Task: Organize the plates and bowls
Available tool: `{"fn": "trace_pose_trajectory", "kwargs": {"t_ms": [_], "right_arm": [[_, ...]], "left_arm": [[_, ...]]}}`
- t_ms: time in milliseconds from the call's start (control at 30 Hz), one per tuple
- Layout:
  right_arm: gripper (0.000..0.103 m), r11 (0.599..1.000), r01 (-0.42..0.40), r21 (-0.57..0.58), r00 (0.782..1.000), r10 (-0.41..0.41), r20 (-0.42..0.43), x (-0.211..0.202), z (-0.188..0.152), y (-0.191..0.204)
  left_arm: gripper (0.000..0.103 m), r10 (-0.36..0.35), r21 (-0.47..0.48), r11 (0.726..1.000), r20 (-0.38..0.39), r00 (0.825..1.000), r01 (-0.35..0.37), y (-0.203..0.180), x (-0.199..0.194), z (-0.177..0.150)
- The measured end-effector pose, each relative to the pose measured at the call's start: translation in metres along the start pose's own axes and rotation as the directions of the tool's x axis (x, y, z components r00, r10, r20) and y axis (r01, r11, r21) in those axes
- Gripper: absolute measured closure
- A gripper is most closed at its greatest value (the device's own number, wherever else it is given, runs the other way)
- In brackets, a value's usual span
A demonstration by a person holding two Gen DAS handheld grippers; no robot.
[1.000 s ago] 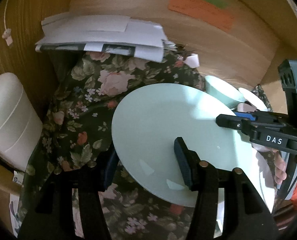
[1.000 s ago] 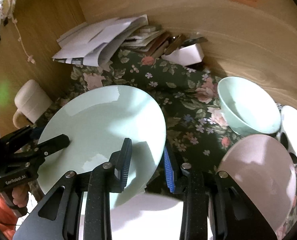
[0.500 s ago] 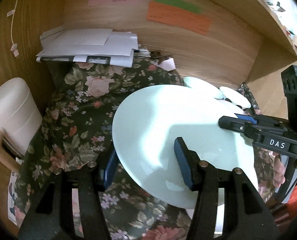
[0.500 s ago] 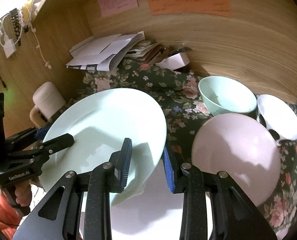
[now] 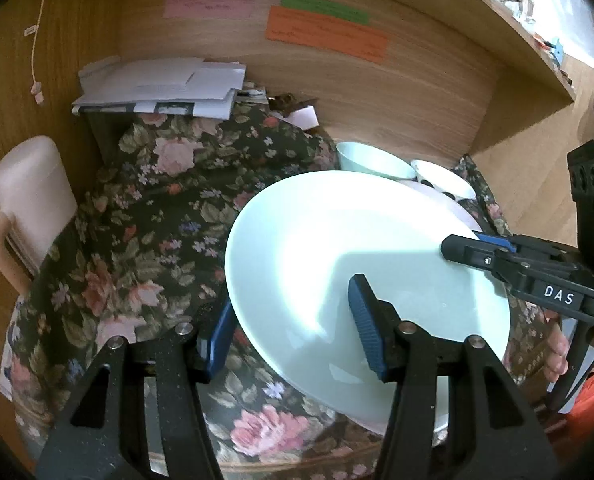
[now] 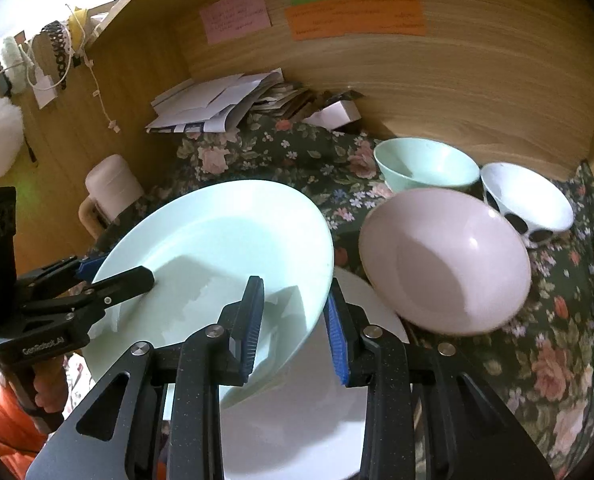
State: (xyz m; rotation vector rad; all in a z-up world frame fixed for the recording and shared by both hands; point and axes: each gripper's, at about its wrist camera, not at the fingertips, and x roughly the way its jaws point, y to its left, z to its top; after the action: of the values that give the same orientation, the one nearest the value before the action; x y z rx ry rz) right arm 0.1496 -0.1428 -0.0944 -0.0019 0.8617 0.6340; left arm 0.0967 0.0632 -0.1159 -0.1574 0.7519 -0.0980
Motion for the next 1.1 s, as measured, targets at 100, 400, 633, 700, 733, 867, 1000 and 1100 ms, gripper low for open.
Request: {"fn": "trace_pose_trajectory", "kwargs": {"t_ms": [100,400,633,700,733,867,1000,1100], "right_arm": [[0.075,1.000,0.003,0.008,1.000,-0.003,0.000,-0.005,-0.009,-0.002],[0.075,0.999,0.000,0.048,1.000,0.000,-0.005,-0.015,-0.033,-0.014],[0.075,0.997,-0.005,0.075,1.000,0.006,-0.022,-0.014,-0.048,-0.024],[0.075,0.997,-0.007,0.081,1.000,0.009,-0.027,-0.013,-0.051,-0.026],[0.075,0.996,-0.009,0.085,0.999,0.011,-0.031,-0.012,-0.052,-0.027],[0.075,0.995,-0.012,0.098,0.999,0.016,-0.044,-0.008,-0.056,-0.030],[0.075,0.994,-0.011,0.105,0.998,0.017,-0.052,-0.004,-0.058,-0.033],[0.075,0.994,-0.015,0.111,0.998,0.022,-0.061,0.000,-0.059,-0.036]], "left_arm": [[0.049,-0.003,0.000,1.000,-0.004,1.000,0.003,-0.007,-0.002,-0.008],[0.049,-0.015,0.009,1.000,-0.031,0.999,0.015,-0.024,0.001,-0.027],[0.049,-0.019,0.016,1.000,-0.056,0.998,0.020,-0.033,0.007,-0.039],[0.049,-0.020,0.008,1.000,-0.072,0.997,0.020,-0.033,0.011,-0.042],[0.049,-0.019,0.006,1.000,-0.078,0.997,0.019,-0.033,0.013,-0.043],[0.049,-0.013,0.005,1.000,-0.094,0.996,0.013,-0.034,0.019,-0.047],[0.049,-0.005,0.009,1.000,-0.103,0.995,0.006,-0.034,0.025,-0.047],[0.049,-0.003,0.006,1.000,-0.118,0.993,0.004,-0.032,0.033,-0.046]]}}
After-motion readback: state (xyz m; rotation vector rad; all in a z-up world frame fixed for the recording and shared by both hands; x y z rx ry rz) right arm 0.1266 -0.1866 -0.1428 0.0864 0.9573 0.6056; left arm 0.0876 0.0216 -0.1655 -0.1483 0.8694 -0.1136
